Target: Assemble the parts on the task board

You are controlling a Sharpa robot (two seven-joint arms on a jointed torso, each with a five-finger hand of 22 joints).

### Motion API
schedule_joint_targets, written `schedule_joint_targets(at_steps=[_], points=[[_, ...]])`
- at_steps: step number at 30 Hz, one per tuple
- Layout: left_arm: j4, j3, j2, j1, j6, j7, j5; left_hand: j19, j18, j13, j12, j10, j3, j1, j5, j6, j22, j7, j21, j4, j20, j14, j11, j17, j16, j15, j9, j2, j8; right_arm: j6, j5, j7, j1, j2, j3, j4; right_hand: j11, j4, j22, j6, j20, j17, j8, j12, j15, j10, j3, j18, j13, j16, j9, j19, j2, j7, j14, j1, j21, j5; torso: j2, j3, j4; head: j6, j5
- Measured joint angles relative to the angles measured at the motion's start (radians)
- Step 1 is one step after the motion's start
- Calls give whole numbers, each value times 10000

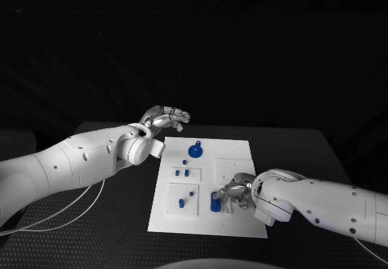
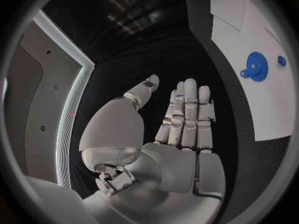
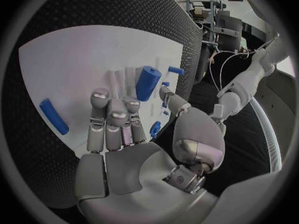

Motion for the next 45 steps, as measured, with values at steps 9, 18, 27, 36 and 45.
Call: schedule_joint_targets(at_steps=[9,18,27,36,45], points=[[0,0,10,0,2,-6,0,0,-6,-8,0,0,28,0,0,0,9,0,0,28,0,0,0,-1,0,0,1,0,0,-9,-54,11,-3,-11,-1,25,36,-103,3,-27,17,38,-6,0,30,-35,-103,-1,16,-37,-65,-17,8,26,23,213,0,0,0,1,0,-12,22],[-1,0,-15,0,6,-12,1,0,-24,-7,0,0,28,0,0,0,8,0,0,28,0,0,0,8,0,0,-9,0,0,157,-531,383,-51,-393,-11,418,69,-303,8,-80,21,55,59,1,43,-71,-263,1,29,-37,-53,-21,-238,46,12,481,-1,0,1,5,1,21,25],[3,0,-29,0,7,-15,2,0,74,-7,0,0,28,0,0,0,7,0,0,27,0,0,0,6,0,0,-8,0,0,587,-917,809,-53,-677,-12,761,-109,-962,7,328,22,119,198,1,-11,39,-1077,1,44,-37,85,-19,-230,-138,60,1052,0,0,2,11,-11,54,44],[7,0,-31,0,8,-17,2,0,77,-6,0,0,28,1,0,0,15,0,0,27,0,0,-1,15,0,0,-8,0,41,792,-1266,872,-59,-490,-10,663,-144,-1014,6,399,22,132,235,3,-47,76,-1234,1,43,-37,101,-19,-148,-161,95,1134,0,0,3,11,-2,66,32],[7,0,-42,0,9,-21,2,0,70,-5,0,0,28,1,0,0,13,0,0,27,0,0,-1,14,0,0,-8,0,41,837,-1651,673,-132,-402,-12,577,-286,-804,5,629,-20,186,319,41,-89,220,-1327,10,17,-37,154,26,847,-256,141,1142,0,0,3,-2,14,31,30]])
